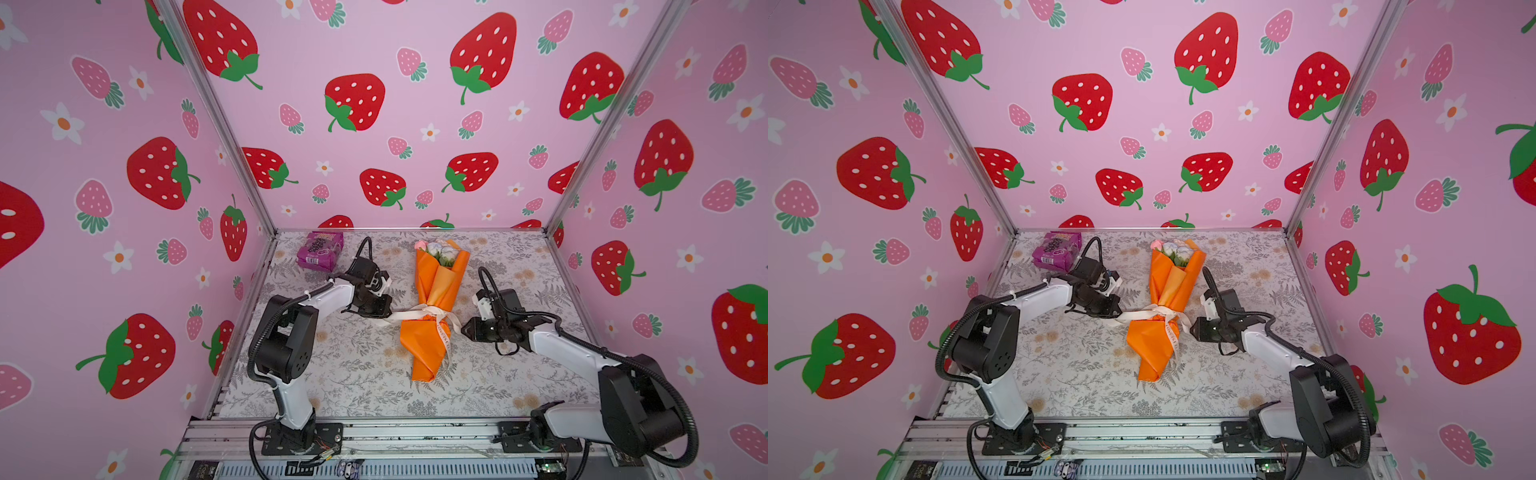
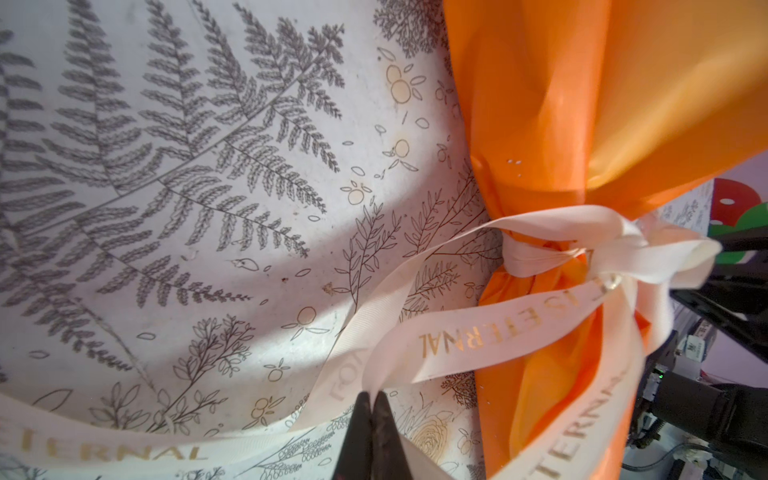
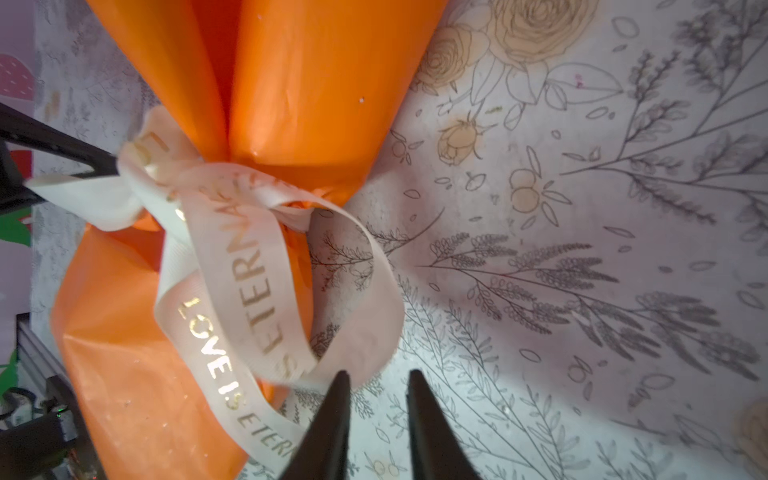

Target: Tie the bouquet of fake flowers

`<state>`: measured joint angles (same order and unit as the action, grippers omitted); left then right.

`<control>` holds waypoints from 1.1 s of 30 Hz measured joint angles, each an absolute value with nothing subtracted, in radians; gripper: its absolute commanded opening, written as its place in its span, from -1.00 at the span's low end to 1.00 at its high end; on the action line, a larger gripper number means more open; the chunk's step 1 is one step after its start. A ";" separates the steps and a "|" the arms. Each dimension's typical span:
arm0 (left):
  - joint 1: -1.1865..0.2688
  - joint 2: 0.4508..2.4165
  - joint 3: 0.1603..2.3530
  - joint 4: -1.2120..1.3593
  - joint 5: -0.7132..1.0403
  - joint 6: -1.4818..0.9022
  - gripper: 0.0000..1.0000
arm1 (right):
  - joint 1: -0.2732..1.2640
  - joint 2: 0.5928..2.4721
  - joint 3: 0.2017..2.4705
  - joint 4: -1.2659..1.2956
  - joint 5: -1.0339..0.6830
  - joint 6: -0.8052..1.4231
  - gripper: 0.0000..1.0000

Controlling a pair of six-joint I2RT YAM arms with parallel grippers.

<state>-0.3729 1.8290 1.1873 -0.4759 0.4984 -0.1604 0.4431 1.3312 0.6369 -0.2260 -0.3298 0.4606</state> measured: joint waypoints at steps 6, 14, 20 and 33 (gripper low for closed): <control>-0.373 1.829 1.190 -0.476 0.512 -0.160 -1.00 | 0.443 1.320 0.676 -0.284 -0.221 0.362 -0.06; -0.373 1.829 1.190 -0.477 0.518 -0.154 -1.00 | 0.413 1.448 0.794 -0.153 -0.213 0.214 -0.15; -0.373 1.829 1.195 -0.482 0.527 -0.151 -1.00 | 0.399 1.590 0.814 -0.066 -0.411 0.099 -0.06; -0.373 1.829 1.210 -0.490 0.543 -0.149 -1.00 | 0.408 1.665 0.815 -0.050 -0.510 -0.054 0.11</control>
